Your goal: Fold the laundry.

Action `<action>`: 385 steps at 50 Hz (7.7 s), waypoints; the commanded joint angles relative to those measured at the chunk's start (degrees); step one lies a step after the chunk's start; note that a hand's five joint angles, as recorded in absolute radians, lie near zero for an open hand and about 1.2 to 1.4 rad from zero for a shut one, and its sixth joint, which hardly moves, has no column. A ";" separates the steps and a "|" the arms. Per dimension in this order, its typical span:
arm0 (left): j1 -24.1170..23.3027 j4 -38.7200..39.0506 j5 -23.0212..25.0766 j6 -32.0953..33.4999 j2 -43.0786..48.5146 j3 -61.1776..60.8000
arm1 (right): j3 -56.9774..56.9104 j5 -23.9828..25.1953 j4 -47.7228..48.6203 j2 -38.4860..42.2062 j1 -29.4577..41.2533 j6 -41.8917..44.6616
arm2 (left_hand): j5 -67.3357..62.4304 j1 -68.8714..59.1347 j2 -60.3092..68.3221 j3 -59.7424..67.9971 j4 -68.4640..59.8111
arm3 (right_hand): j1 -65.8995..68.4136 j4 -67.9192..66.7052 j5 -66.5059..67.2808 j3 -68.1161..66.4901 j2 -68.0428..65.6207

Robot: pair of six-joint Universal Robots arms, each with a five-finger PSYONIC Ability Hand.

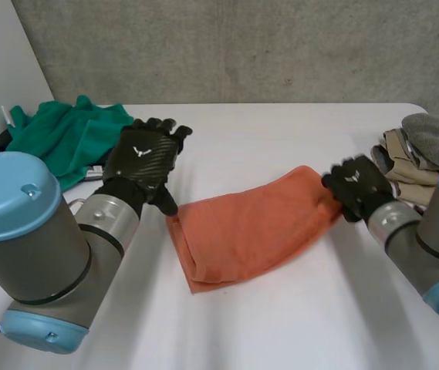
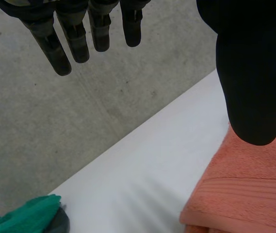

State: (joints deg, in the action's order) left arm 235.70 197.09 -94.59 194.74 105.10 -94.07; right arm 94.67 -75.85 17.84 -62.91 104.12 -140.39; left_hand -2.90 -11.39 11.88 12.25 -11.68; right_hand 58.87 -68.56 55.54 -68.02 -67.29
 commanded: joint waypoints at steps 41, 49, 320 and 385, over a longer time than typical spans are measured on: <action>-9.54 -4.96 -11.58 -9.12 12.92 8.90 | -24.17 4.57 -23.81 9.46 14.62 -31.09 | 0.16 -1.35 0.86 0.49 -1.06 | -48.87 58.56 -55.54 58.02 57.29; -9.47 -5.93 -11.50 -8.59 19.00 9.34 | -28.22 5.01 -25.22 16.06 14.98 -27.49 | 0.33 -1.18 0.69 0.32 -0.89 | -48.87 58.56 -55.54 58.02 57.29; 33.70 4.35 19.97 3.20 33.80 40.30 | 17.22 11.78 11.25 -11.01 -7.26 -7.26 | -67.10 -68.61 68.12 67.75 -68.32 | -48.87 58.56 -55.54 58.02 57.29; 19.45 -1.89 16.19 11.80 7.75 -7.09 | 7.29 8.09 -4.48 -3.54 6.71 -19.22 | -10.61 -12.11 11.62 11.26 -11.83 | -38.71 48.40 -45.37 47.85 47.12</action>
State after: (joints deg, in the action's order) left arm 253.12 194.28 -82.49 201.13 108.93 -102.29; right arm 102.25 -67.38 8.97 -68.92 106.08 -160.20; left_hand -9.21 -20.21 19.41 19.57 -19.02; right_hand 13.50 -12.96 3.31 -13.12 -13.07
